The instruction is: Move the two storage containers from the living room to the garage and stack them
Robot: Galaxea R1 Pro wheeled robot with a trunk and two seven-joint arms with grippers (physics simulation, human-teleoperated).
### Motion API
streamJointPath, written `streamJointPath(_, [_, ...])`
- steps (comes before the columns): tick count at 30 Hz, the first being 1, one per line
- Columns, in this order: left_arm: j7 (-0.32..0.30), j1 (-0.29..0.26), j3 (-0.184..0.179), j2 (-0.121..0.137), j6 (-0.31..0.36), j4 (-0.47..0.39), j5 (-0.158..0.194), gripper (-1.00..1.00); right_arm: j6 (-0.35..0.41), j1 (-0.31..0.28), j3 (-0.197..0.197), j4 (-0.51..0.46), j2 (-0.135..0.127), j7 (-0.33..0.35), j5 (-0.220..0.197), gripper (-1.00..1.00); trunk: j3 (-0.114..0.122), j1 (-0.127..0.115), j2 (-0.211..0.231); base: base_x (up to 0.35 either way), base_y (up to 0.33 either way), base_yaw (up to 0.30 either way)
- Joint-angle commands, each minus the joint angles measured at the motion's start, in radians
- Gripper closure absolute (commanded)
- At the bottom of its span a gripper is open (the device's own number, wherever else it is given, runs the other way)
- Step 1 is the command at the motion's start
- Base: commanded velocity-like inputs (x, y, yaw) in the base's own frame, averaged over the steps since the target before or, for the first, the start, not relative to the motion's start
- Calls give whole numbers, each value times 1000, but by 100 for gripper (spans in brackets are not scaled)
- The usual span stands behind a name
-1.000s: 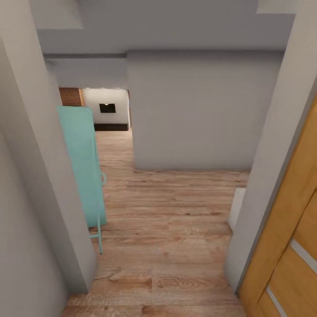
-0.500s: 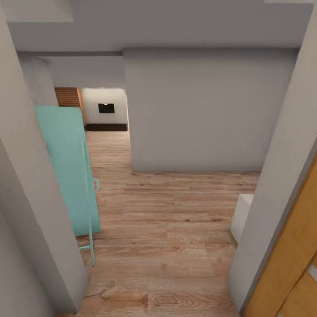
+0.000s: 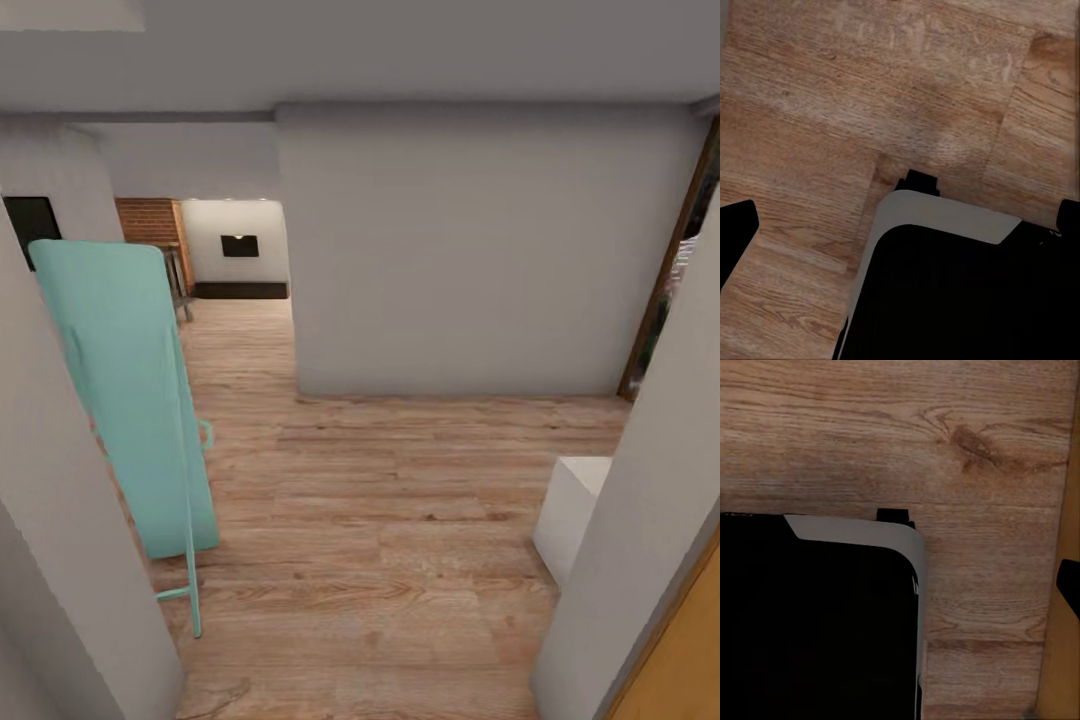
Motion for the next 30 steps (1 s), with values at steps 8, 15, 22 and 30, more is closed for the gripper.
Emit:
streamJointPath(8, [2, -1, 4, -2, -5, 1, 2, -100, -6, -1, 8, 3, 0, 5, -11, -100, -1, 1, -1, 323, 0, 0])
streamJointPath(15, [2, -1, 4, -2, -6, 1, 2, -100, -6, -1, 8, 3, 0, 5, -11, -100, -1, 1, -1, 323, 0, 0])
streamJointPath(22, [2, -1, 4, -2, -7, 1, 2, -100, -6, -1, 8, 3, 0, 5, -11, -100, -1, 1, -1, 323, 0, 0])
streamJointPath(30, [2, -1, 4, -3, -8, 1, 2, -100, -6, -1, 8, 2, 0, 5, -11, -100, -1, 1, -1, 323, 0, 0])
